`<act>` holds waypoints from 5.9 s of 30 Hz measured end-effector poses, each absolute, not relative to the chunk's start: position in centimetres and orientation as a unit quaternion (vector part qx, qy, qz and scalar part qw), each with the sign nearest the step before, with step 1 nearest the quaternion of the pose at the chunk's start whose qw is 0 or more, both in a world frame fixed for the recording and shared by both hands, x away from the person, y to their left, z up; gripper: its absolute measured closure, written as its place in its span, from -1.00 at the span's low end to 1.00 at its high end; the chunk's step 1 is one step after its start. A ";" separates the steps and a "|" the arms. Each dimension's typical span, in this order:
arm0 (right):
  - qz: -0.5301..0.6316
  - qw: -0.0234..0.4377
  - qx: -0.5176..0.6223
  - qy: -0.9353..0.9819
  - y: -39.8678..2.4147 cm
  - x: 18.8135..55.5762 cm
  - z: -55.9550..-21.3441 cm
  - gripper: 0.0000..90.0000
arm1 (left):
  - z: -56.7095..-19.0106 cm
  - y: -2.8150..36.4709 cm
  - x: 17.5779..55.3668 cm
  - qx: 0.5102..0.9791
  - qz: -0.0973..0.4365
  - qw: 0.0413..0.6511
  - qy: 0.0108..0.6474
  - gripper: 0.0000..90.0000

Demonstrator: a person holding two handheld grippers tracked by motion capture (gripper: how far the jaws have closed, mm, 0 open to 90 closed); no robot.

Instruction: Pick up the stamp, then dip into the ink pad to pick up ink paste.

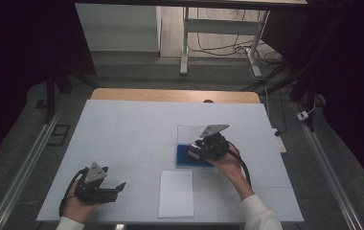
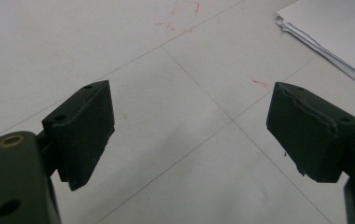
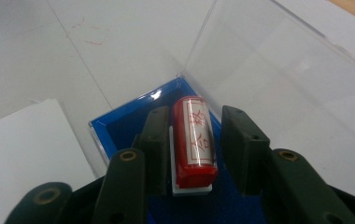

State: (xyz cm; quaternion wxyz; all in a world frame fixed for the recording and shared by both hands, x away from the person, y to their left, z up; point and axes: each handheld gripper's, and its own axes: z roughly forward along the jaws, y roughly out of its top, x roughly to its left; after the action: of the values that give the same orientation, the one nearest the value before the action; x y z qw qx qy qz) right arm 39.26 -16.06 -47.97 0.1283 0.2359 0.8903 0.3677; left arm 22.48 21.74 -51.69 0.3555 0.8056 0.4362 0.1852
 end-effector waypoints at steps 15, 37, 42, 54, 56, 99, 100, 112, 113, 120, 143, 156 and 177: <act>0.358 0.130 0.227 0.896 -15.9 39.3 -48.2 0.55 | -51.7 21.8 22.5 0.806 0.185 0.355 0.437 -0.66; 0.392 0.144 0.218 0.882 -17.1 38.0 -44.5 0.56 | -51.7 21.7 22.4 0.806 0.188 0.354 0.435 -0.65; 0.400 0.134 0.223 0.879 -17.5 38.0 -43.6 0.56 | -51.7 21.7 22.2 0.806 0.190 0.354 0.436 -0.65; 0.358 0.126 0.221 0.898 -16.4 38.3 -44.5 0.56 | -51.7 21.8 22.1 0.806 0.191 0.352 0.436 -0.65; 0.356 0.127 0.221 0.899 -16.2 38.3 -44.7 0.56 | -51.7 21.8 22.1 0.806 0.191 0.352 0.436 -0.65; 0.321 0.122 0.242 0.907 -16.0 39.6 -47.4 0.56 | -51.9 21.8 22.1 0.810 0.190 0.346 0.433 -0.65; 0.320 0.121 0.242 0.908 -16.0 39.6 -47.4 0.56 | -51.9 21.8 22.1 0.810 0.191 0.346 0.433 -0.65; 0.300 0.126 0.244 0.914 -15.6 39.5 -47.3 0.56 | -51.8 21.9 22.0 0.810 0.192 0.346 0.433 -0.65; 0.299 0.124 0.244 0.914 -15.7 39.5 -47.2 0.56 | -51.8 21.9 22.0 0.810 0.192 0.347 0.432 -0.65; 0.279 0.123 0.252 0.918 -15.1 39.6 -47.4 0.57 | -51.8 21.9 22.0 0.810 0.193 0.346 0.432 -0.65; 0.282 0.126 0.246 0.919 -15.3 39.6 -47.7 0.57 | -51.7 21.9 21.8 0.806 0.194 0.348 0.437 -0.65; 0.278 0.139 0.240 0.920 -15.1 39.3 -47.7 0.57 | -51.7 21.9 21.9 0.806 0.193 0.349 0.438 -0.65; 0.374 0.153 0.241 0.882 -16.3 37.7 -43.2 0.56 | -51.8 21.9 21.9 0.809 0.196 0.344 0.435 -0.65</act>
State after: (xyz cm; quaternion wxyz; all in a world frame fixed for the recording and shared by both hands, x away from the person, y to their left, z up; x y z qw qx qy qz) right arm 37.67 -16.32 -43.23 0.1528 0.2412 0.8823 0.3742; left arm 21.95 21.92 -51.80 0.3436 0.8089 0.4349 0.1959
